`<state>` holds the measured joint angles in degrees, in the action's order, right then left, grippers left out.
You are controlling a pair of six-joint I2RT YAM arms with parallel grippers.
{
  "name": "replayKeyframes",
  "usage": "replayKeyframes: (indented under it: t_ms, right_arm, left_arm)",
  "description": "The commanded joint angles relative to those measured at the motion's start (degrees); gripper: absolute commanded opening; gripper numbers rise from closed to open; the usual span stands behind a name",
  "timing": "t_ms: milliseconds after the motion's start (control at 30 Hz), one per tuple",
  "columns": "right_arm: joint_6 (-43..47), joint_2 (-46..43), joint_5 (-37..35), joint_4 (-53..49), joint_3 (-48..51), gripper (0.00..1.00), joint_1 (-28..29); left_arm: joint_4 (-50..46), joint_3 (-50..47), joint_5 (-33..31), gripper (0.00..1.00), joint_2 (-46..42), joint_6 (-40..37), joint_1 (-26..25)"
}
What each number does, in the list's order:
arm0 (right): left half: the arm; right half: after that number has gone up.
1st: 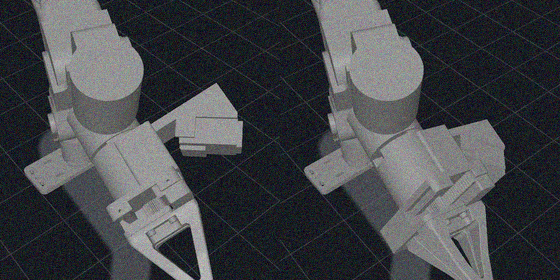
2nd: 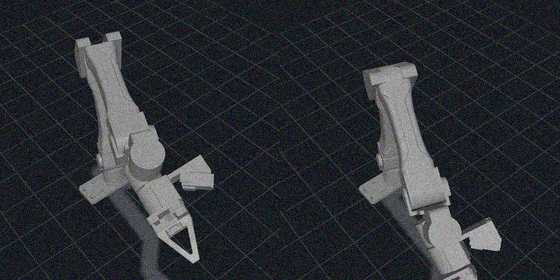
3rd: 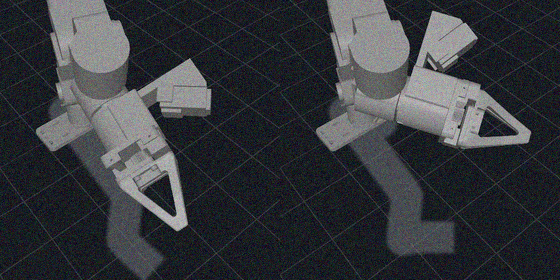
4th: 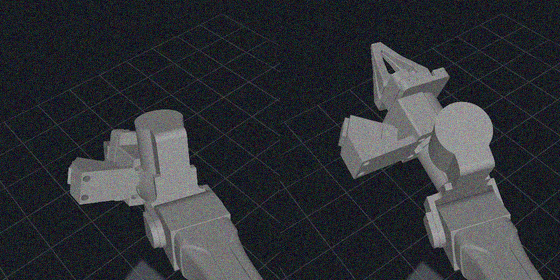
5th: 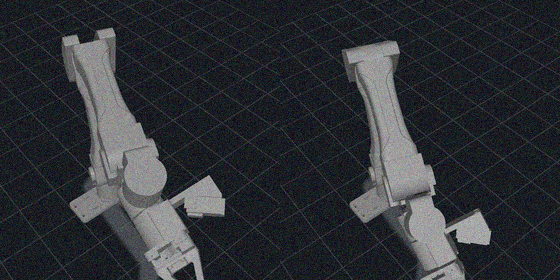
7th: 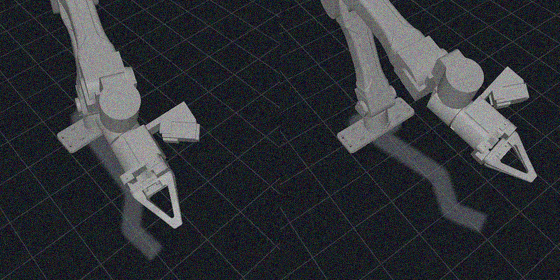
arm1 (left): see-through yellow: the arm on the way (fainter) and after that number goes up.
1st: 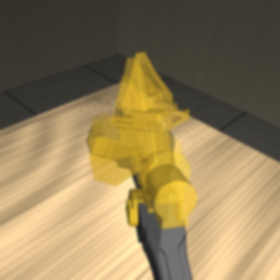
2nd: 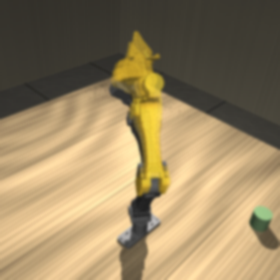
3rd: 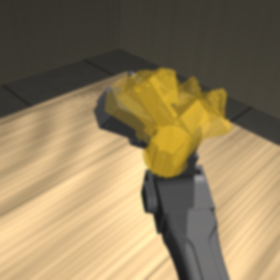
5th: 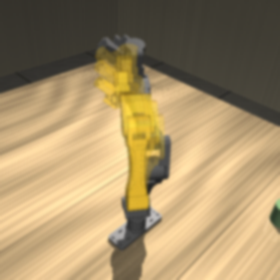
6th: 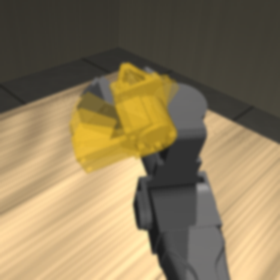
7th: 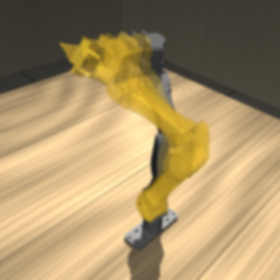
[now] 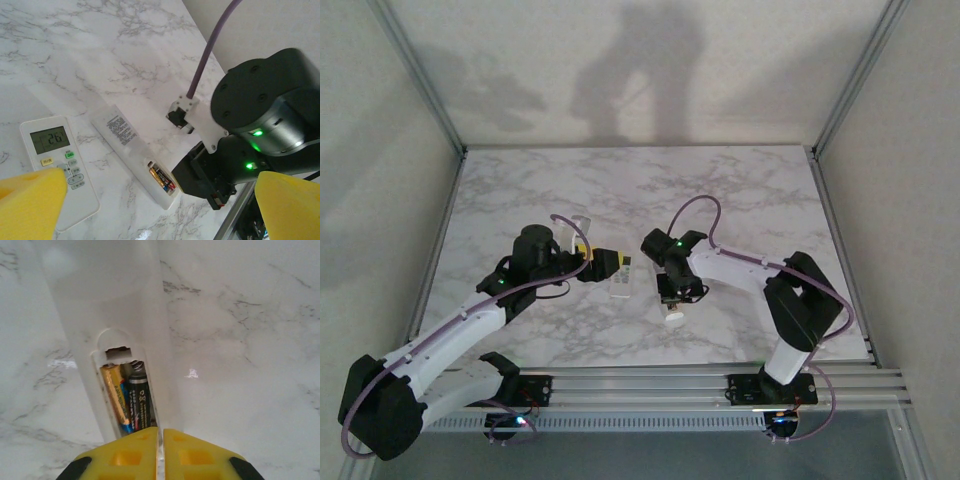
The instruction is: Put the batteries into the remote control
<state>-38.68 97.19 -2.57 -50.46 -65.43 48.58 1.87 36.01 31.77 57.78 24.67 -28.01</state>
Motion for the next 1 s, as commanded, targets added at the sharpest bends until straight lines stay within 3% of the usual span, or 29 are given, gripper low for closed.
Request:
replayKeyframes:
  t_ms: [0, 300, 967]
  right_arm:
    - [-0.93, -1.54, 0.35, -1.43, -1.51, 0.11, 0.51]
    - [-1.09, 1.16, 3.62, 1.12, -0.03, 0.12, 0.99]
    - [-0.61, 6.1, 1.63, 1.24, 0.05, 0.11, 2.19]
  left_arm:
    - [1.54, -0.75, 0.4, 0.96, -0.79, 0.3, 0.41]
    - [0.86, -1.11, -0.11, 0.96, -1.35, -0.15, 0.46]
    - [1.67, -0.94, 0.33, 0.96, -0.91, -0.08, 0.41]
